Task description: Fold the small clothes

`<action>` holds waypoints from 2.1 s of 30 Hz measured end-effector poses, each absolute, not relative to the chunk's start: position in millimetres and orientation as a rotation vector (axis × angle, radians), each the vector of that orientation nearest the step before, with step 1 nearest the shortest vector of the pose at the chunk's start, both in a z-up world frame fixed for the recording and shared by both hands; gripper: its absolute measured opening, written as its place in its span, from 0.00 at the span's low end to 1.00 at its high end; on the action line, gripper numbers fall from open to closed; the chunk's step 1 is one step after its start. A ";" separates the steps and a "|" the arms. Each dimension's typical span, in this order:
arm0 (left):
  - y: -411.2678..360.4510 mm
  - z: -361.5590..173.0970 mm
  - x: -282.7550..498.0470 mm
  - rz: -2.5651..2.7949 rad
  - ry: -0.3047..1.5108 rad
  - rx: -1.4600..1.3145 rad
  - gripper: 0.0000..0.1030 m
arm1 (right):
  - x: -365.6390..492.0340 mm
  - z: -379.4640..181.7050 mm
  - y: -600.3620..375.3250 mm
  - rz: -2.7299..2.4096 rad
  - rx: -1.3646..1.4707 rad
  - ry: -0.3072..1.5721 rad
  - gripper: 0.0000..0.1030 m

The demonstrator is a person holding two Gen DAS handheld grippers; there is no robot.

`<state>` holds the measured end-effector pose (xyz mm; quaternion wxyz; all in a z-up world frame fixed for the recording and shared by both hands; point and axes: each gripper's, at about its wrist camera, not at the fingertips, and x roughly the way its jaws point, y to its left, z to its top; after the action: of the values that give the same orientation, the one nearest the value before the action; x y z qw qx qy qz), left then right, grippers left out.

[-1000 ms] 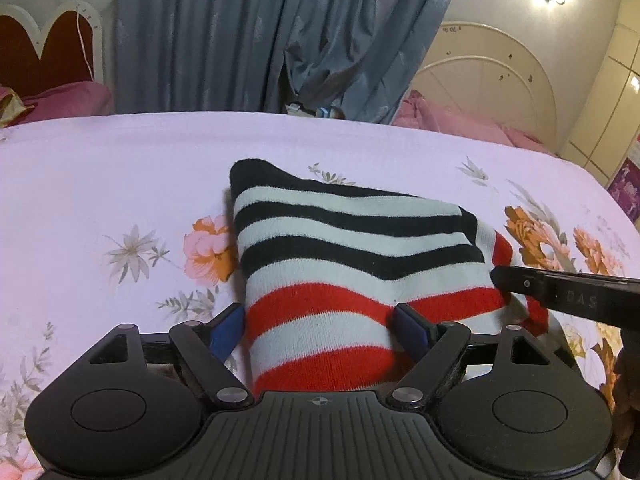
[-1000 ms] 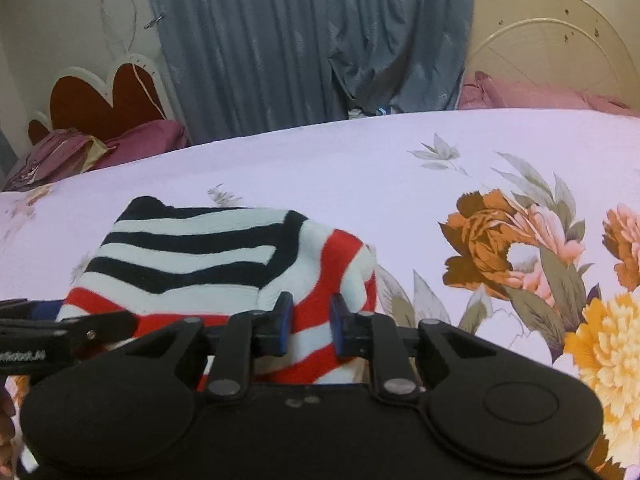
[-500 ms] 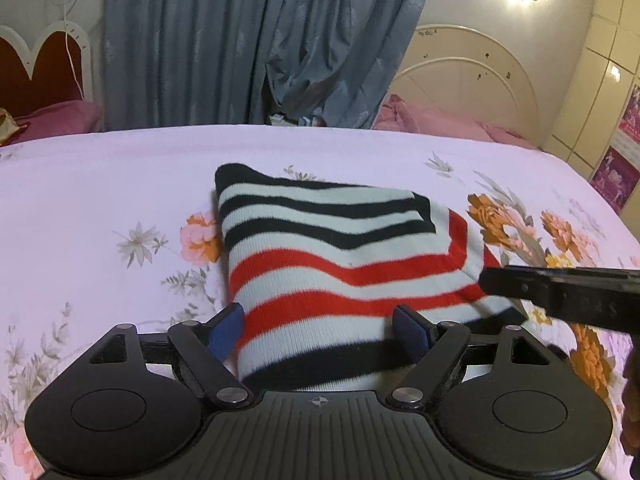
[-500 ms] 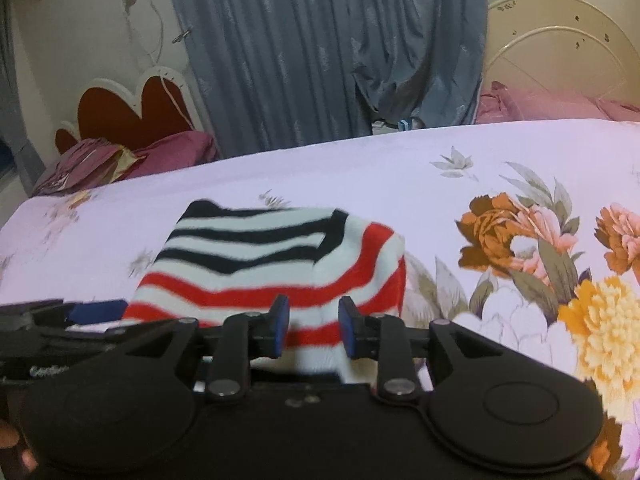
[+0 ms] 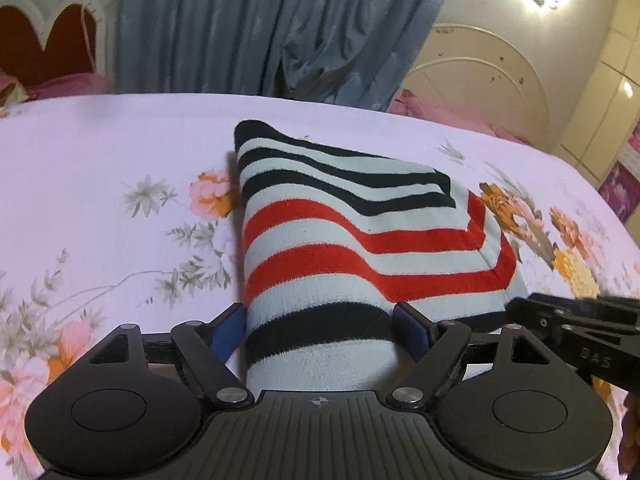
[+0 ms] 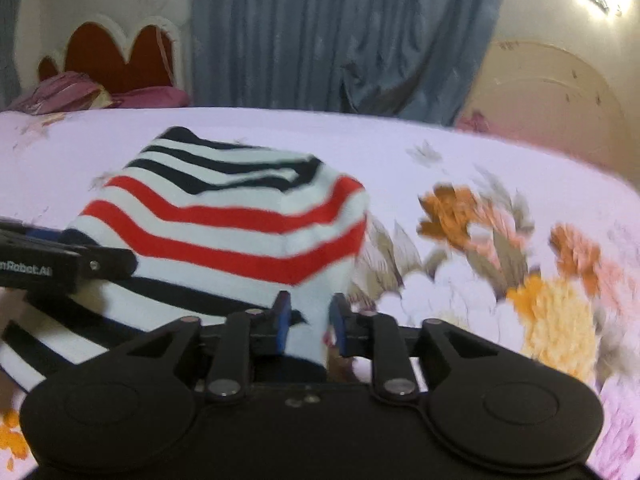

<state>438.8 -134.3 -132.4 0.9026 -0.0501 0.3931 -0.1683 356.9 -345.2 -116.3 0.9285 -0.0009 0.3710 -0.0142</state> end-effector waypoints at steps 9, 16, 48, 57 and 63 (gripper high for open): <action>-125.7 -115.7 393.5 -0.385 0.778 -0.074 0.77 | 316.5 -89.4 -358.5 0.019 0.134 0.728 0.34; -117.0 -134.9 372.0 -0.390 0.837 -0.092 0.77 | 288.9 -104.1 -353.4 0.026 0.136 0.786 0.16; -121.9 -102.9 397.1 -0.335 0.843 -0.116 0.92 | 319.9 -91.6 -376.3 0.030 0.292 0.818 0.66; -134.0 -118.3 431.7 -0.334 0.885 -0.120 0.92 | 352.7 -103.3 -393.5 0.018 0.348 0.841 0.74; -130.5 -140.5 452.9 -0.382 0.942 -0.214 0.92 | 372.6 -125.1 -410.1 0.044 0.417 0.885 0.74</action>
<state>452.9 -130.5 -140.5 0.8681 -0.1020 0.4503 -0.1826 372.6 -410.1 -125.1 0.8825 0.2002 0.4251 0.0212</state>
